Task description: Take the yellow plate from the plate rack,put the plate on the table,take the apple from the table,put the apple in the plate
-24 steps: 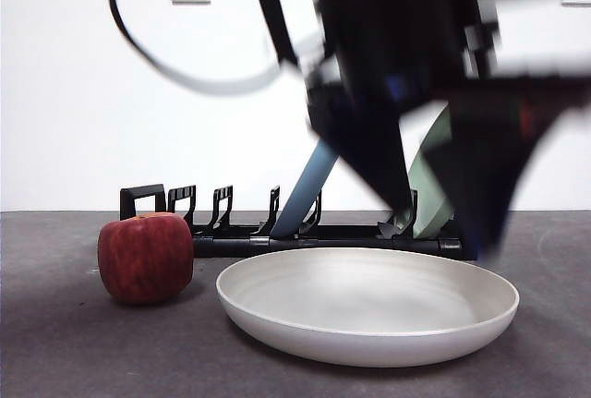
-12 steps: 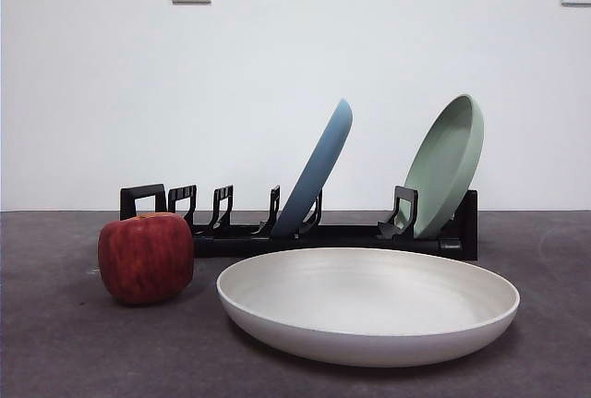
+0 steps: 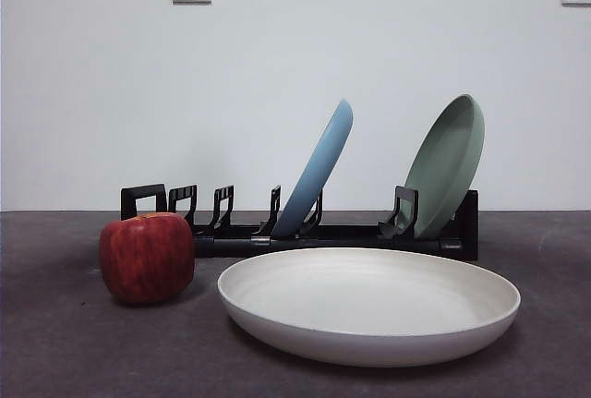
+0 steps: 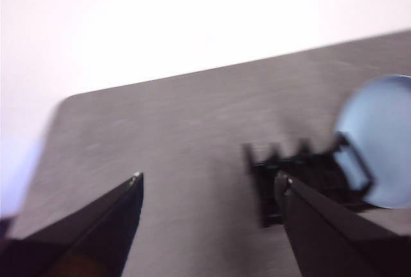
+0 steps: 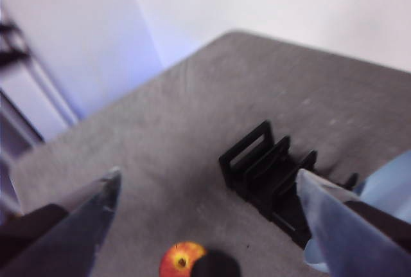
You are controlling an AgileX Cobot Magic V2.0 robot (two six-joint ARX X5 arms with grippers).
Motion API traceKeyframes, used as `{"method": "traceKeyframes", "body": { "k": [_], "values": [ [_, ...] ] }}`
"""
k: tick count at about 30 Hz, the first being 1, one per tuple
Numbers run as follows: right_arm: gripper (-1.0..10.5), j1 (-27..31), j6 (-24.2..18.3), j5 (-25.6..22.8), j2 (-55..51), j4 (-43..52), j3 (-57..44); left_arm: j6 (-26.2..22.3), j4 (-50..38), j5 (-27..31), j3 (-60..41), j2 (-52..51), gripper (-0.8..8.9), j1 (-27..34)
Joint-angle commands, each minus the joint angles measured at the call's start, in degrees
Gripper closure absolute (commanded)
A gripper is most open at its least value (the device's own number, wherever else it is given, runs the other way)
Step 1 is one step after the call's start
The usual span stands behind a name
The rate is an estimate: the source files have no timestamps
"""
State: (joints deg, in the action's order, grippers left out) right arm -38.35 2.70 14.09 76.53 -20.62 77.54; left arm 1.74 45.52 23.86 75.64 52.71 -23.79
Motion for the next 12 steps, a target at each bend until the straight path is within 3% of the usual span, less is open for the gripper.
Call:
{"method": "traceKeyframes", "body": {
  "k": [1, 6, 12],
  "values": [
    [4.4, -4.48, -5.29, -4.52, 5.18, -0.66, 1.73, -0.61, 1.97, 0.07, -0.26, -2.91, 4.68, 4.09],
    [4.4, -9.73, -8.24, -10.16, 14.91, -0.48, 4.02, -0.74, 5.40, 0.00, -0.26, -8.11, 4.68, 7.08],
    [4.4, -12.13, -8.66, -10.01, 25.94, 2.99, 4.55, -0.57, 8.28, -0.02, -0.26, -11.67, 4.68, 7.06]
  ]
}}
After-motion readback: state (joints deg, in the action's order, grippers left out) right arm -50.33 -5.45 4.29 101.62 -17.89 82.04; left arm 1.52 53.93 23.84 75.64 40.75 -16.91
